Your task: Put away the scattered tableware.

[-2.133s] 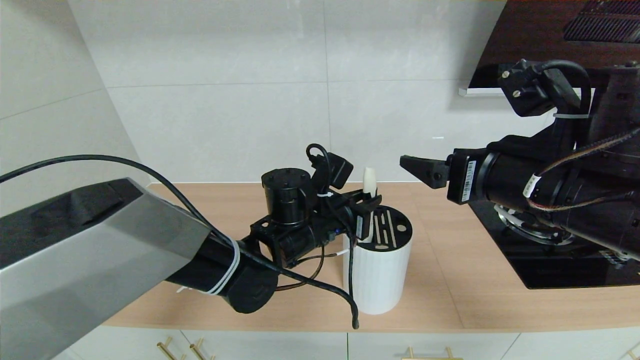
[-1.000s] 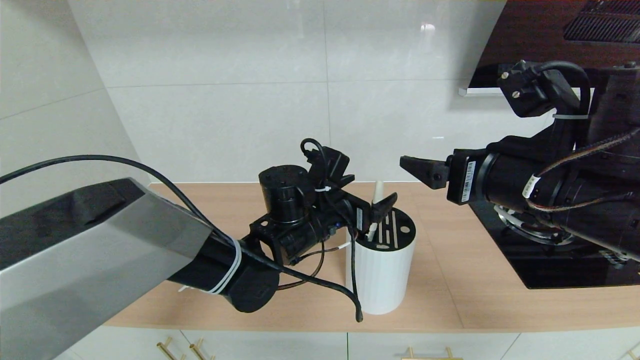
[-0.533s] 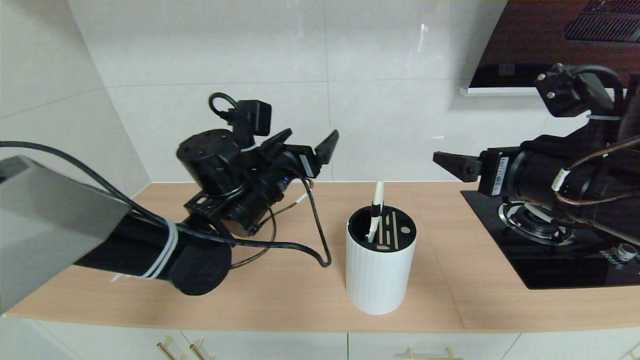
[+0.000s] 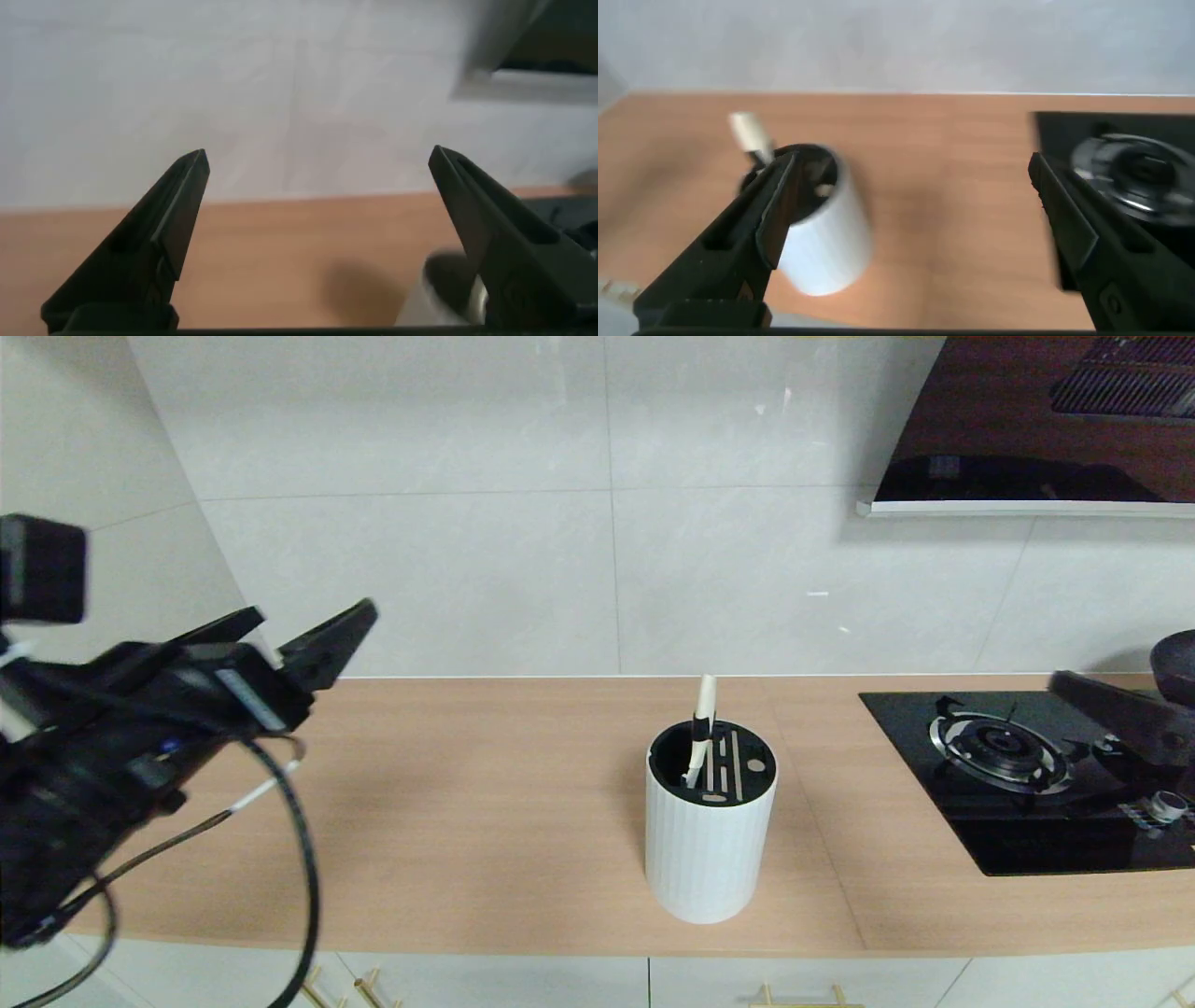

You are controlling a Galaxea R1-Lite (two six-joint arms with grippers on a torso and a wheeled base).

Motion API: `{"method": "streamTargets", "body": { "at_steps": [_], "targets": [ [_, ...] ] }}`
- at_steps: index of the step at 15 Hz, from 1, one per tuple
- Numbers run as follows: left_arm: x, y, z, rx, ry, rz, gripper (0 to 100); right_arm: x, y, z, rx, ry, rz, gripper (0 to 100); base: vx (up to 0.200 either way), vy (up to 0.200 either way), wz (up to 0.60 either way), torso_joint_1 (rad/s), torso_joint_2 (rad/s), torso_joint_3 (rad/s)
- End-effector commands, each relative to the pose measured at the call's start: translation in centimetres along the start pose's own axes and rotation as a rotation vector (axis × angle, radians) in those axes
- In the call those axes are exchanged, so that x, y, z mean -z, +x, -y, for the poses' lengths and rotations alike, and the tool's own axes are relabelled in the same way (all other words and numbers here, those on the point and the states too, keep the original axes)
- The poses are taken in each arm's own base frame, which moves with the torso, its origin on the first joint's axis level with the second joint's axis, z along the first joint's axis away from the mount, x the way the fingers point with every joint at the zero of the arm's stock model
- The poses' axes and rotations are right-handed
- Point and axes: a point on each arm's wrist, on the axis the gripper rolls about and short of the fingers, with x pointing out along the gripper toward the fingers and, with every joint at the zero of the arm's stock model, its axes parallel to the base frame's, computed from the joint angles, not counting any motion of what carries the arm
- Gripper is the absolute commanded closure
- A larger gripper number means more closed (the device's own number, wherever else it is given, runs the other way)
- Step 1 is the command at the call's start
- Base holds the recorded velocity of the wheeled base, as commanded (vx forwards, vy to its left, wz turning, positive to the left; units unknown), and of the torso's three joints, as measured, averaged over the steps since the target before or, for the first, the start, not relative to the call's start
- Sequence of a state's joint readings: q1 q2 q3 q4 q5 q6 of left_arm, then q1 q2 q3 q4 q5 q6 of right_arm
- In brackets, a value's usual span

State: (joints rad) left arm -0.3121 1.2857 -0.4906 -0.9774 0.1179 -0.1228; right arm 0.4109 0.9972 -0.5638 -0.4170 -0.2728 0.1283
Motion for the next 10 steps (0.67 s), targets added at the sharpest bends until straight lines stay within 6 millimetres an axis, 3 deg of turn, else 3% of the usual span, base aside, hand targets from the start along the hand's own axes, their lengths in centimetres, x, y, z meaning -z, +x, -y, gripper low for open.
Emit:
{"method": "streamTargets", "body": {
  "at_steps": [1,2,5,7,10],
  "targets": [
    [-1.0,-14.3,-2.2,-0.123,-0.005,-0.010,0,1.6,-7.3,2.6,0.057,0.035,0.143,0,0.000,0.000,0.00,0.000,0.00,0.000],
    [-0.5,-17.0,-2.3,-0.159,-0.004,-0.032,0,2.6,-8.7,3.2,0.103,0.029,0.133,0,0.000,0.000,0.00,0.000,0.00,0.000],
    [1.4,-21.9,-2.4,-0.189,0.000,-0.008,0,4.4,-12.7,4.1,0.173,0.025,0.147,0,0.000,0.000,0.00,0.000,0.00,0.000],
    [2.9,-23.0,-2.5,-0.199,-0.006,-0.005,0,5.0,-14.0,4.3,0.184,0.024,0.170,0,0.000,0.000,0.00,0.000,0.00,0.000],
    [7.8,-24.4,-2.7,-0.268,0.052,-0.017,0,6.2,-16.1,4.4,0.232,-0.004,0.202,0,0.000,0.000,0.00,0.000,0.00,0.000]
  ]
}}
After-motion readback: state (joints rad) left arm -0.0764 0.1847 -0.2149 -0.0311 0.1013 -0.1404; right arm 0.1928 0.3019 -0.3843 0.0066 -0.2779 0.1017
